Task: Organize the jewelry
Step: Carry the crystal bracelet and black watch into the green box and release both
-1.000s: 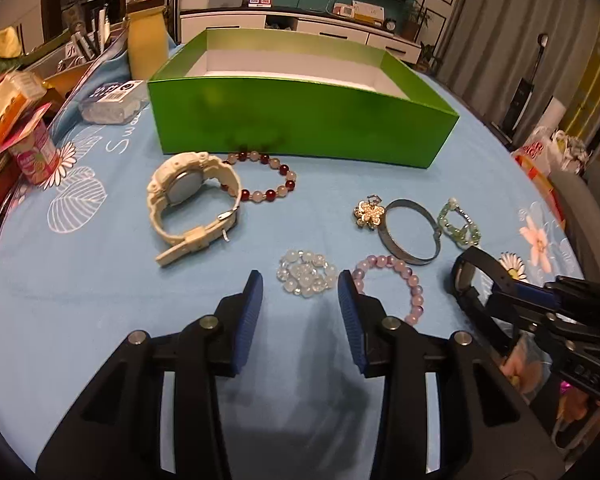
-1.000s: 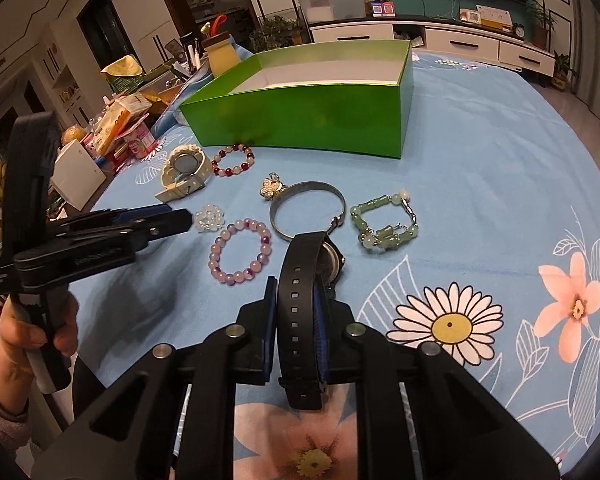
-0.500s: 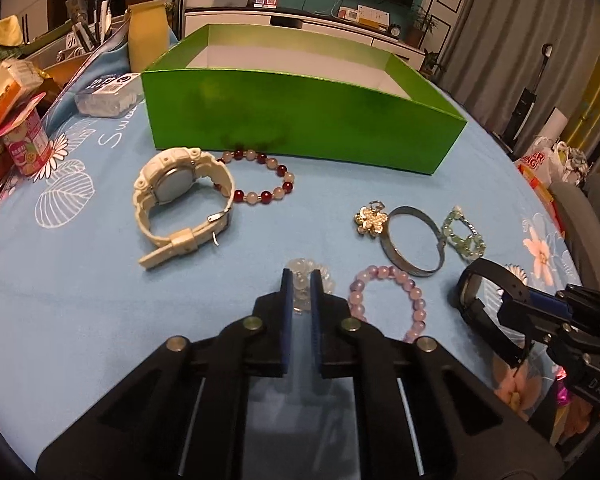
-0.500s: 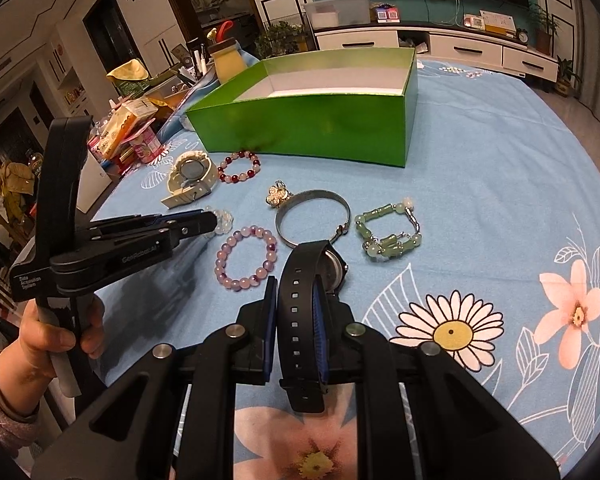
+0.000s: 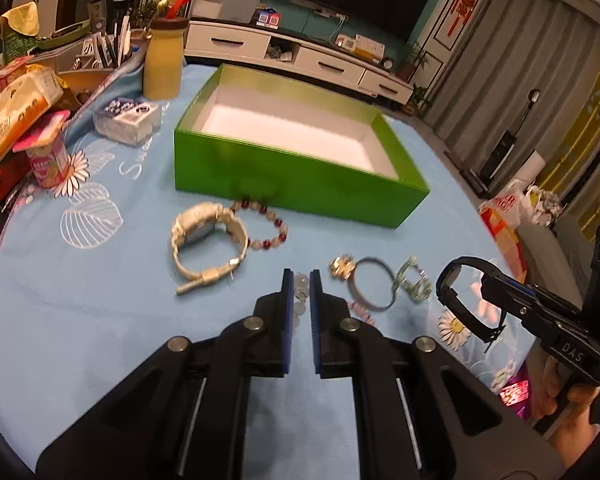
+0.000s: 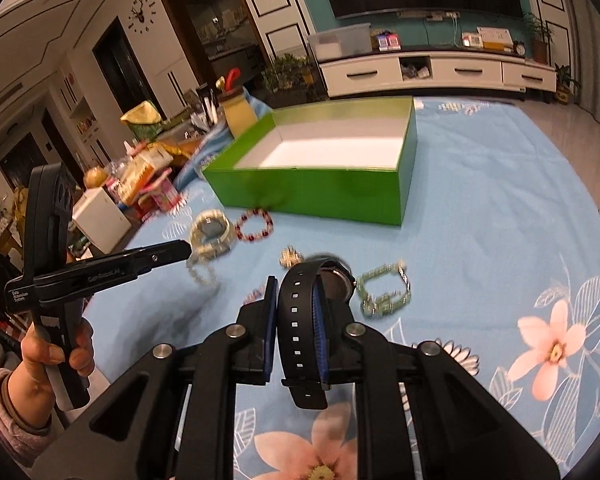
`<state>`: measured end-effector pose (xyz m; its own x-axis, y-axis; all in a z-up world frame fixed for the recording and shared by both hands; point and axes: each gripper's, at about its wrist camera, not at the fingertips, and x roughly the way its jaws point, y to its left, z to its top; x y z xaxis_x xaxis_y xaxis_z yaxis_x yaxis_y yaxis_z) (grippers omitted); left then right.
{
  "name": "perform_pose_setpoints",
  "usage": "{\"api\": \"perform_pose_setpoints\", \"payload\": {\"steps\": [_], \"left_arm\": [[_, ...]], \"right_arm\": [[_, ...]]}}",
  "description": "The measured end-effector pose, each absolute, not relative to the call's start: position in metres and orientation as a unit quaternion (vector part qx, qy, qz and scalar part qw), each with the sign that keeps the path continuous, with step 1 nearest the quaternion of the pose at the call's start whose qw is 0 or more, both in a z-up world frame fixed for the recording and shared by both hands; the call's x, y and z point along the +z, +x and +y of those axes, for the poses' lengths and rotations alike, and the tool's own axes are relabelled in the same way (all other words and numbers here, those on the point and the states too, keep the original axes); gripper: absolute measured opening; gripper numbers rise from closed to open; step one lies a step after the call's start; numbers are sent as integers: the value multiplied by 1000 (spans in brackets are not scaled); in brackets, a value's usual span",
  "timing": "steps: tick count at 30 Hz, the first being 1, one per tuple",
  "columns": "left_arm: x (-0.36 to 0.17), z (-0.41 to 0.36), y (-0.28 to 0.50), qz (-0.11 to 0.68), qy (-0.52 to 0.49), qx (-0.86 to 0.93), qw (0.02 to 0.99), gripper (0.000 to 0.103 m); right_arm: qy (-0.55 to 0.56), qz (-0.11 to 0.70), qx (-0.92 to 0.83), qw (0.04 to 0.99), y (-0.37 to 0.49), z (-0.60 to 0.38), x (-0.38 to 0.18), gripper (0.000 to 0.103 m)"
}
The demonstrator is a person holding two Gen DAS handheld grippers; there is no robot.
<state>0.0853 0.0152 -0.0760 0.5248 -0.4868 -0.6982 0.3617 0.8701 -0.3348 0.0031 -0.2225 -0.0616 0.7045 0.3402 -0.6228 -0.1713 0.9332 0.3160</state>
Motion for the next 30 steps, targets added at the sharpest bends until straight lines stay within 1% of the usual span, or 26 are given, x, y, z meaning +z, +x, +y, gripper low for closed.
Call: {"api": "perform_pose_setpoints", "payload": {"steps": [6,18,23,30], "left_arm": [[-49,18,96,410,-88,-253,872,7],[0,3,132,382,-75,-259,884,7],[7,-11,156,385,-70,-255,884,7],[3,-31,190,399,-75,-257,877,7]], "right_arm": [[112,323,144,928,12,-227,-32,16],[103,274,150,944,42,-237,10,16],[107,269,155,945,63,-240,15,16],[126,281,166,937,96,-247,9,16]]}}
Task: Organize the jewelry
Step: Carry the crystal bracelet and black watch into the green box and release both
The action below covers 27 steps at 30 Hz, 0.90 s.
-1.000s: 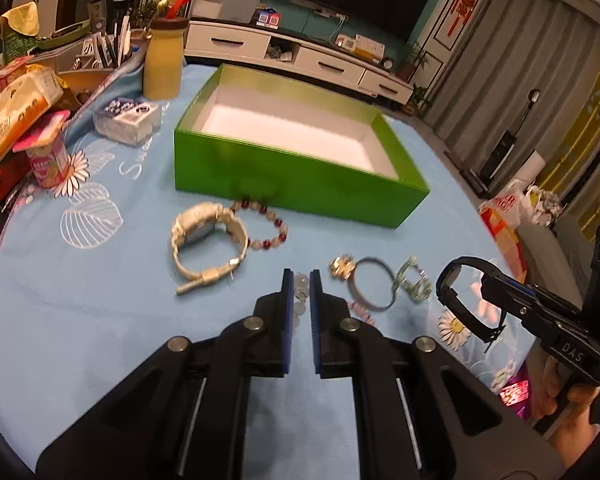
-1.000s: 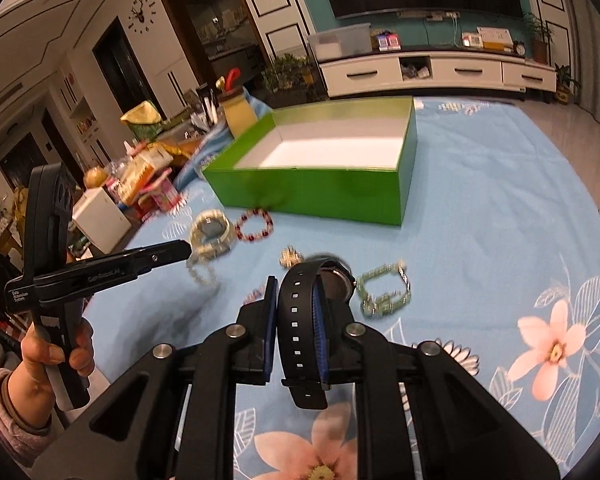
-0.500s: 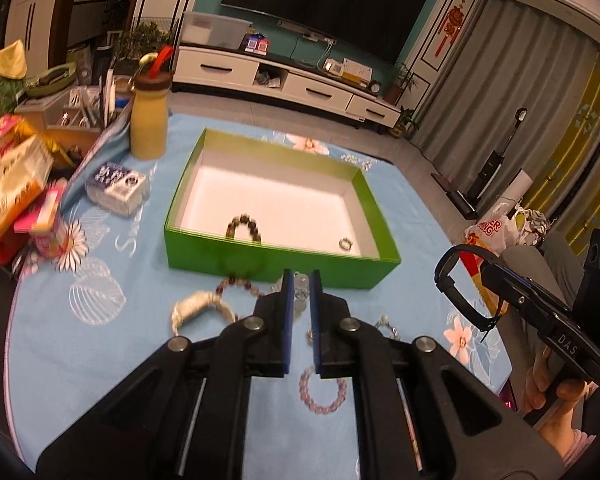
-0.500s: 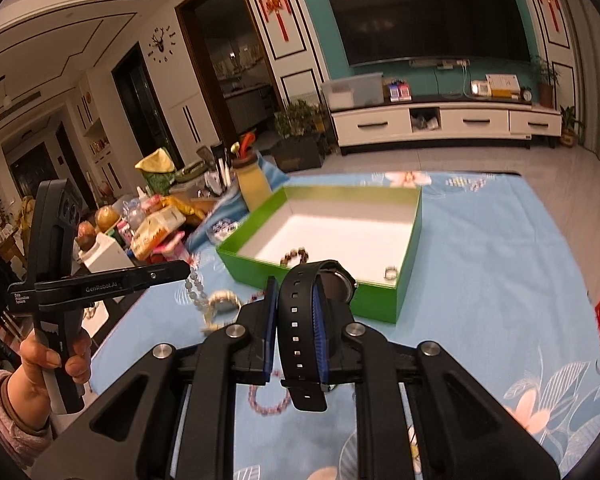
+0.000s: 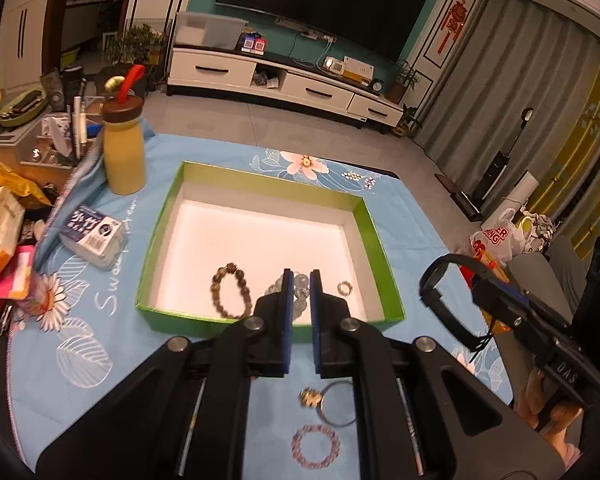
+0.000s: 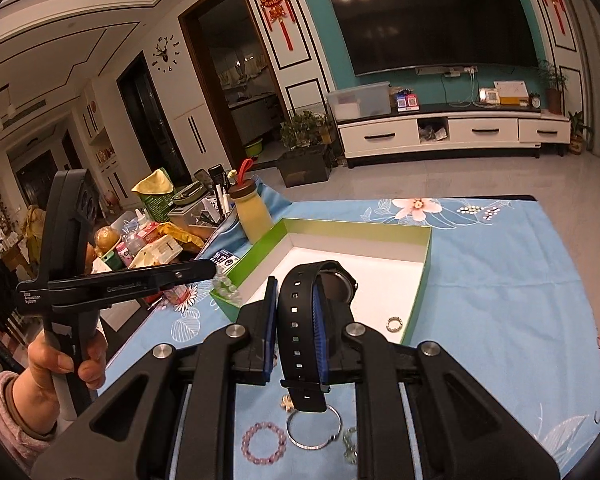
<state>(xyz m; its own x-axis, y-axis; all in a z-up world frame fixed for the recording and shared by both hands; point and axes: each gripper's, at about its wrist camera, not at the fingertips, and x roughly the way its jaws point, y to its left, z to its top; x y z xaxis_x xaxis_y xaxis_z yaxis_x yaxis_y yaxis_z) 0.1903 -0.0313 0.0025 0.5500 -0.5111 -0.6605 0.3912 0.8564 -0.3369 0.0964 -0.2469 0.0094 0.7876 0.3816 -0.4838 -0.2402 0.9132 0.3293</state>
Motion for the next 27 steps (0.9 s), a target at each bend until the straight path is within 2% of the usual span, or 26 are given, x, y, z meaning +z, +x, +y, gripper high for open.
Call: {"api": "perform_pose_setpoints", "payload": {"steps": [13,23,25,26,27], "left_arm": [[-41,-78,253,446,-71,-247,857,7],[-79,-96,291,480,-59,-216,848,8],[-80,-96,295,481,-59,-210,849,13],[-80,-96,295,480,-60,-210,849,25],[-79,-95,294,478,-58,-208,852,43]], "right_arm": [[152,322,156,921,160,-257,-20,16],[100,361,122,919,208,-246,-55,17],[94,370,118,917,216,-244,-60,18],[92,375,114,915,219,-244,-62,24],[91,374,112,916,220,-244,-63,28]]}}
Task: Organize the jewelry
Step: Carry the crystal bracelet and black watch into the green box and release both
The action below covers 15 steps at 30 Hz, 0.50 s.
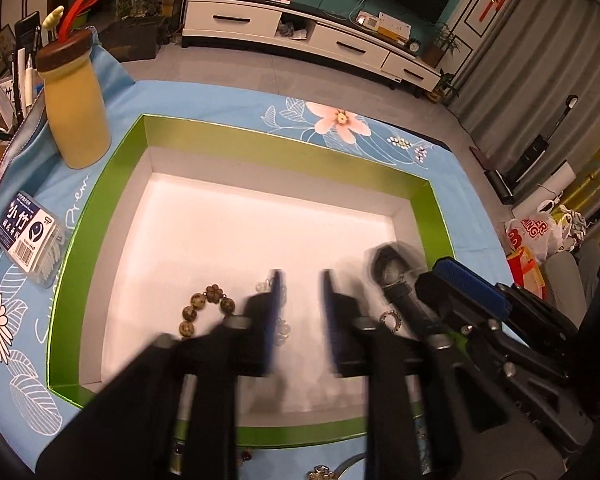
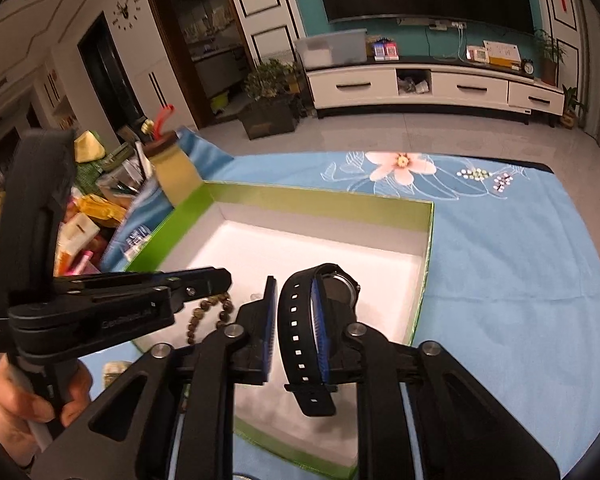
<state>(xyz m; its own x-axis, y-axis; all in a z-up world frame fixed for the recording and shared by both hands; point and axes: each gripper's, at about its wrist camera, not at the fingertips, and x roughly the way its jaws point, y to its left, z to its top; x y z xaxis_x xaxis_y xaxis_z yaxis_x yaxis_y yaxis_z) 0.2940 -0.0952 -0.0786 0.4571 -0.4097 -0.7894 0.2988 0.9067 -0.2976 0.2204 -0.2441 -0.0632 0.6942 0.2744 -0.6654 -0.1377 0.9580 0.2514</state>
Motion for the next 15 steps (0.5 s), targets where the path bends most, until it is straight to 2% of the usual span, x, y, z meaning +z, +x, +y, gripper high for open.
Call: {"api": "perform_pose_setpoints", "payload": {"steps": [2,3,4,6,11,15], "left_arm": [[-75,-92,290,469,-54,-202,858,59],[-72,-90,288,465,-53,-200,861,62],[-69,-87,284,462,-52,-199,863,63],[-62,-80,276,456,-50,-196,867,76],[-48,-59,247,438,-38,-185,879,88],[-43,-35,222,434,-42,-172,883,90]], "right_arm": [[89,367,106,920,216,-247,-61,39],[92,364,104,921,214,-250,-59,42],[96,360,102,922,213,-254,-57,45],[108,352,99,925,203,-263,-51,45],[116,338,86,930,167,-283,-40,46],[128,337,73,930,136,-297,-40,46]]}}
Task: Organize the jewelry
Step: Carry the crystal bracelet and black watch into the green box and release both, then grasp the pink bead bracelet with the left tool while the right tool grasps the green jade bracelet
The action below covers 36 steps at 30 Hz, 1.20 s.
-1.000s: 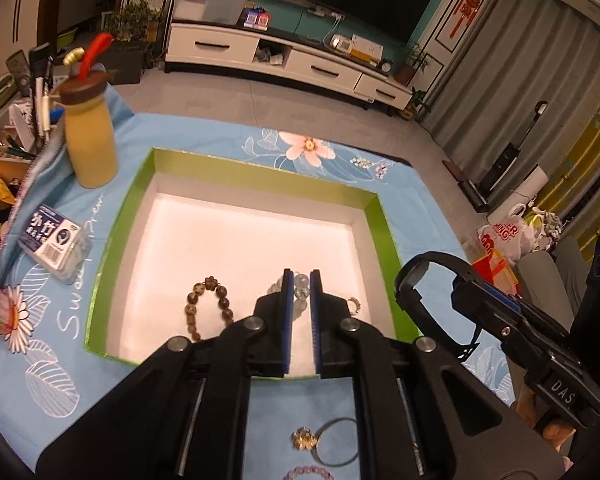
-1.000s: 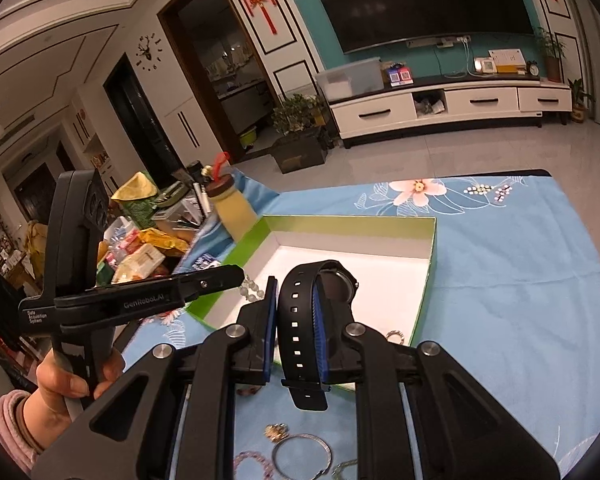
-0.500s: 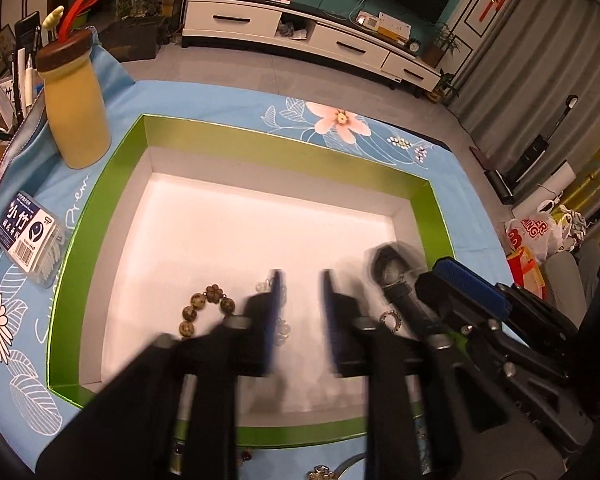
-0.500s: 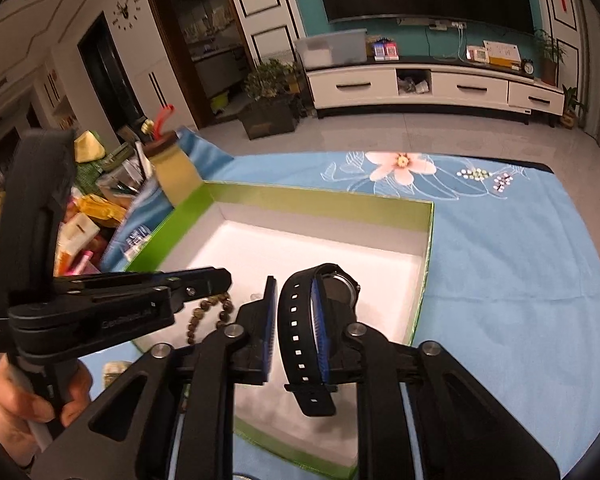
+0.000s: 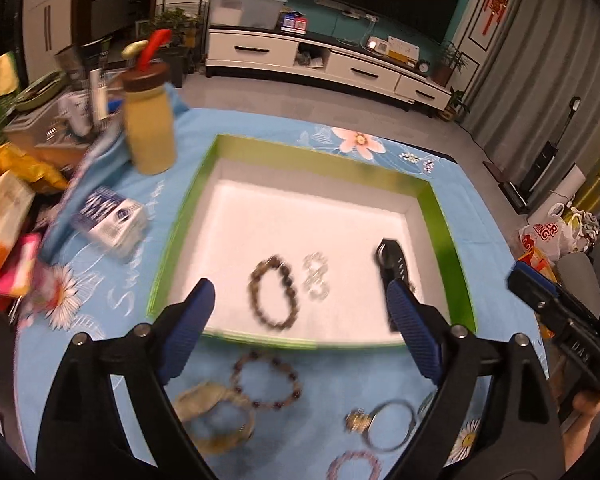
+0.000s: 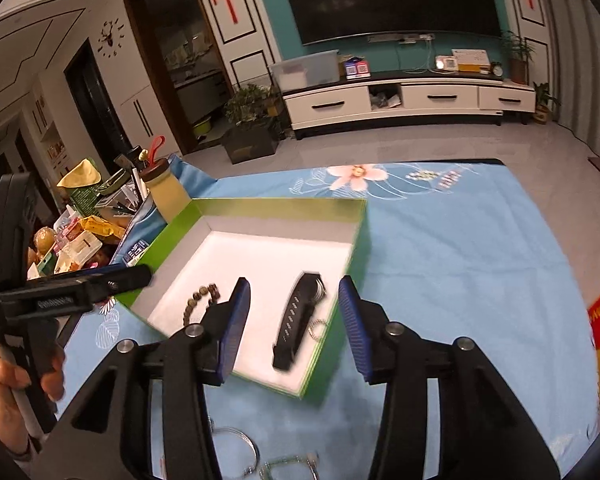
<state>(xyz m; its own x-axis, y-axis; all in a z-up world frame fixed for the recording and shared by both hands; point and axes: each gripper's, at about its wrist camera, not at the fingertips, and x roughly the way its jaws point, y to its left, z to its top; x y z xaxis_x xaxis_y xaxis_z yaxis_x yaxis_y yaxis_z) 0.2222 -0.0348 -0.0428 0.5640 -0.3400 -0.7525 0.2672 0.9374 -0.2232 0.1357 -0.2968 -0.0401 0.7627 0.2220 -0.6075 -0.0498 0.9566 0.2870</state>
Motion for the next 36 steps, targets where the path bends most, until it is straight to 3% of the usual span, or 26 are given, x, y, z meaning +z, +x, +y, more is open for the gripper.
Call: {"api": "perform_pose_setpoints", "payload": {"steps": [15,36], "left_arm": [[-58,26,120,447,-44,-129,884,90],[-110,-9,70,493,5,-154,856,90]], "right_arm": [[146,368,56,917,46,-302,-66,47],[155,417,67,893,1,-283,-105,47]]}}
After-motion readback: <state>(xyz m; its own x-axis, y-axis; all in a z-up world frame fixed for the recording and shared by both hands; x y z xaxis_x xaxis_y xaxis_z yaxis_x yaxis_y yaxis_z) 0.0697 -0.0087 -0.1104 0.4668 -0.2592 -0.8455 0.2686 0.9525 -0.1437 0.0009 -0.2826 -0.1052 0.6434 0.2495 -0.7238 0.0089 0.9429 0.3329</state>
